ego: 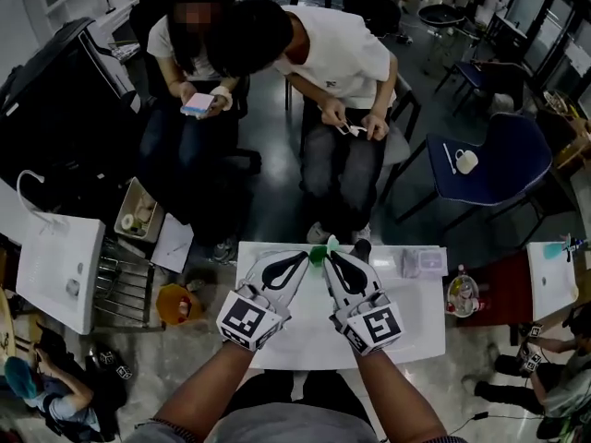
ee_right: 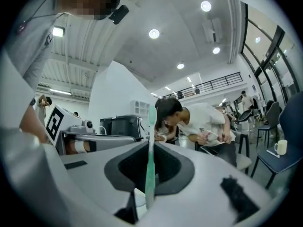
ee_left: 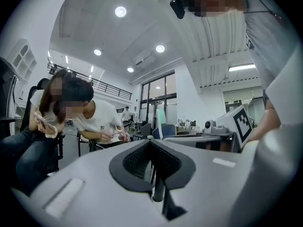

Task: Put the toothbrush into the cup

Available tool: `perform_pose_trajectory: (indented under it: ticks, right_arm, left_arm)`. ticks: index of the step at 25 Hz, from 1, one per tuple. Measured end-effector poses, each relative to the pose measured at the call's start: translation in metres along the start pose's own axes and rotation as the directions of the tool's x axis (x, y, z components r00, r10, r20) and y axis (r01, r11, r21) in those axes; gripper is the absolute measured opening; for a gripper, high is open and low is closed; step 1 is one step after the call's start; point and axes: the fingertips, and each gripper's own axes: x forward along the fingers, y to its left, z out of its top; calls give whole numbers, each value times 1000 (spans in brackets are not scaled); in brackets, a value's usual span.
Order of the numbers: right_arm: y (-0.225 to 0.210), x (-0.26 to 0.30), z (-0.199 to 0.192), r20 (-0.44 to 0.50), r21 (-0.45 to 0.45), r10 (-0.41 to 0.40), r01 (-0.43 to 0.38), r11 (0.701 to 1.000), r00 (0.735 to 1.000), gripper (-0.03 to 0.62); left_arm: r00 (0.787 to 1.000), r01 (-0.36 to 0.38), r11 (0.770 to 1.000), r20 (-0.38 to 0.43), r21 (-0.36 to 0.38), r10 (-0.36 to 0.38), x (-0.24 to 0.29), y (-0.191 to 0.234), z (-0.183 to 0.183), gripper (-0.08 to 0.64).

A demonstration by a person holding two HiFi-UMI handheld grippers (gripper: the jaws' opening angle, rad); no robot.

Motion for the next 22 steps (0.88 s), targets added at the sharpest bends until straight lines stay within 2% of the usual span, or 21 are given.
perform_pose_trajectory:
  ticks: [4, 9, 18, 22]
  right_arm:
    - [-9, 12, -14, 5, -12, -81, 81, 997, 997, 41]
    - [-19, 22, -33, 15, -25, -139, 139, 990, 990, 41]
    - [-32, 35, -75, -5, -97, -219, 217, 971, 976, 41]
    - [-40, 38, -93, -28, -88, -242, 239, 967, 970, 41]
  left_arm:
    - [999, 48, 999, -2, 0, -48, 10, 11, -14, 6]
    - [997, 73, 997, -9, 4, -73, 20, 22, -34, 6]
    - [999, 44, 999, -28, -9, -44, 35, 41, -71, 6]
    - [998, 42, 999, -36, -12, -42, 42, 42, -86, 6]
